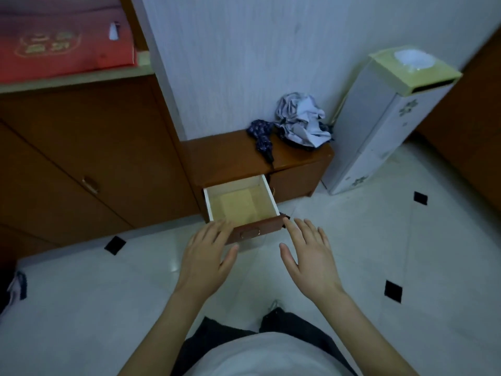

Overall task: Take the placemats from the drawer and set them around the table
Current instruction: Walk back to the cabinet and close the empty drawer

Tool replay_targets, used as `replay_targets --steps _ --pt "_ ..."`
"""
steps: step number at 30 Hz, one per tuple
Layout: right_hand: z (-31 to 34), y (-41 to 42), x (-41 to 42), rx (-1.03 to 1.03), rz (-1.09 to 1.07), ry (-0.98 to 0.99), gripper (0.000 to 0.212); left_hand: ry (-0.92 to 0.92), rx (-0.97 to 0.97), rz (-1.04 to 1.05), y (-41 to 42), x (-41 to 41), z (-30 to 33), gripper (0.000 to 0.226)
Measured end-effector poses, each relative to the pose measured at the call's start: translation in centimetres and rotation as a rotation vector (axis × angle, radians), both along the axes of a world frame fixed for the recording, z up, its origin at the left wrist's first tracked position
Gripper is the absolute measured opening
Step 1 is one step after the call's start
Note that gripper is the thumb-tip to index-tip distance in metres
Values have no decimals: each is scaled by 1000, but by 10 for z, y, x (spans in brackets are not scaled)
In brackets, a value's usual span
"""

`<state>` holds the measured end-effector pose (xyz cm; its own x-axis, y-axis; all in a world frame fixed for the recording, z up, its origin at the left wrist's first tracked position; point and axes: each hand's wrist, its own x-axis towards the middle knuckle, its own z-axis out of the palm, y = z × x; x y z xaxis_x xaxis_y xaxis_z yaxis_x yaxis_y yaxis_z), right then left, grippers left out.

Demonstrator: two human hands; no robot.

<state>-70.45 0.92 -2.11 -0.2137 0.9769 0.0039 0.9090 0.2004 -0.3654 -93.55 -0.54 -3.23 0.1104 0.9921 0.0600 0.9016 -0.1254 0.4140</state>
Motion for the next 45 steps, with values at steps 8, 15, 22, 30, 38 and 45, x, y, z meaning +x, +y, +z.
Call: replay_targets --steps 8,15,22,30,38,45 --pt "-9 83 36 -28 210 7 56 2 -10 162 34 48 2 52" --pt "-41 130 22 -31 258 17 53 -22 -11 182 79 48 -24 50" --pt "-114 192 -5 -47 285 6 53 -24 -16 143 146 18 -100 50" --pt "-245 272 -26 -80 348 -49 54 -37 -32 186 215 -17 -239 55" --pt "-392 317 -52 -123 523 -91 55 16 15 165 328 -49 -360 60" --pt "-511 328 -63 -39 734 -131 62 145 88 133 427 -67 -448 68"
